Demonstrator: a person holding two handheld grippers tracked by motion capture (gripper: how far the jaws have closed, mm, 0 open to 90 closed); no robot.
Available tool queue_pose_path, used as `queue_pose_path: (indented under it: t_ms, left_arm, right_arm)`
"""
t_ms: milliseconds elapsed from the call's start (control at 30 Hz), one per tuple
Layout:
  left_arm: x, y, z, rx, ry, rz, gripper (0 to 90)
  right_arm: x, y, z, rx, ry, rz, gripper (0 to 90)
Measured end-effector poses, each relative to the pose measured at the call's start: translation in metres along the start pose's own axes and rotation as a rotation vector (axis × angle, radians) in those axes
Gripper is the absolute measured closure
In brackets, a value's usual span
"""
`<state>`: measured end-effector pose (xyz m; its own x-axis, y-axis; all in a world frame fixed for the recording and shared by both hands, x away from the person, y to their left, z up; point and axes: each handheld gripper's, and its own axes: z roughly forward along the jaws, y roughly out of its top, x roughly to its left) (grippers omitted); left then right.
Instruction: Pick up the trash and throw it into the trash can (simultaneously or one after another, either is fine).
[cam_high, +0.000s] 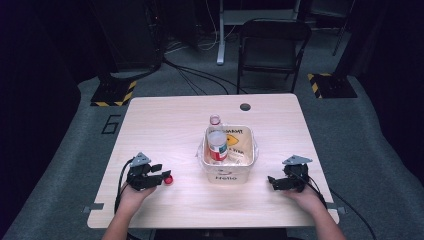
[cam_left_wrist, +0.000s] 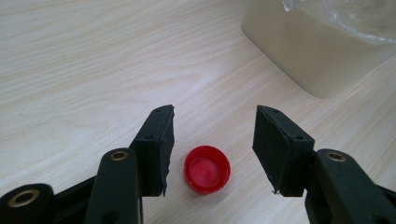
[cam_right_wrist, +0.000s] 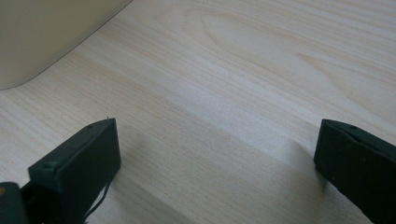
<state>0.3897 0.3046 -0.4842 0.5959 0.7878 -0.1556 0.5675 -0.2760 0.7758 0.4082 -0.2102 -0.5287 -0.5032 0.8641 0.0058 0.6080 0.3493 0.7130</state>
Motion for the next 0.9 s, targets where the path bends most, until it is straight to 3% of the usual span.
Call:
queue_pose_path:
  t_ms: [567, 900]
  left_arm:
    - [0.004, -0.017, 0.014, 0.019, 0.004, -0.031, 46.1]
    - [0.001, -0.019, 0.021, 0.055, 0.002, -0.024, 44.5]
  right_arm:
    - [0.0, 0.0, 0.0, 0.0, 0.0, 0.0, 0.0]
    - [0.0, 0.0, 0.0, 0.001, 0.0, 0.0, 0.0]
